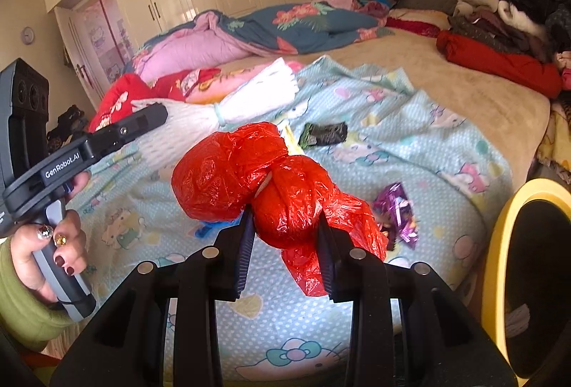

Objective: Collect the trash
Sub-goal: 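Grasp the red plastic bag with the right tool while the left tool grasps white foam mesh, then lift both held items and carry them over the yellow-rimmed bin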

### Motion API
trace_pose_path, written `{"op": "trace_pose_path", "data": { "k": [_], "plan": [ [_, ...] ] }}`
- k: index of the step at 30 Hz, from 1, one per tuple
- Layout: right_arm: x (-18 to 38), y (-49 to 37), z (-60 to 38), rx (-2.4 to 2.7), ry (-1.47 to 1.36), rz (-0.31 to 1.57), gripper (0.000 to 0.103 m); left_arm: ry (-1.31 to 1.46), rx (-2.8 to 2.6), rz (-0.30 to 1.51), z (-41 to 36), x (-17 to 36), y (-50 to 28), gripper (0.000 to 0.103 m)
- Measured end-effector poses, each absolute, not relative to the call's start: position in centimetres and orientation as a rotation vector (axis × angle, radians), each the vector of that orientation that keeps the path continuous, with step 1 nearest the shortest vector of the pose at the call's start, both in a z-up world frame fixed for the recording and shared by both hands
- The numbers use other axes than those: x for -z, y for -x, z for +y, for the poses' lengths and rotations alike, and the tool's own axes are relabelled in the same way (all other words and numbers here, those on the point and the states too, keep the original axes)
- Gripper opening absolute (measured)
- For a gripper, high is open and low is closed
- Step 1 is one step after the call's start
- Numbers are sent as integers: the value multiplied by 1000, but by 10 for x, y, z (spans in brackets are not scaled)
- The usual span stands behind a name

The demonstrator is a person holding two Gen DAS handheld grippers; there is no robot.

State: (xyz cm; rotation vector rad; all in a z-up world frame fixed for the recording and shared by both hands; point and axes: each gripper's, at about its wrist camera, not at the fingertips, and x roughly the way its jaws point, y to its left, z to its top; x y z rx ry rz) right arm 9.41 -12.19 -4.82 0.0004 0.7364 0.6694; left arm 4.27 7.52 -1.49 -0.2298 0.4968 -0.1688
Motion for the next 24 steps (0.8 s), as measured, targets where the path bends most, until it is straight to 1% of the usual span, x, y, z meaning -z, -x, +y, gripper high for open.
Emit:
{"op": "trace_pose_path", "data": {
  "k": [10, 24],
  "plan": [
    [29, -97, -154, -610, -48, 685, 31, 200, 205, 478, 52, 0, -45, 4],
    [16, -98, -195, -534, -106, 637, 31, 159, 250, 486, 16, -6, -54, 4]
  ]
}}
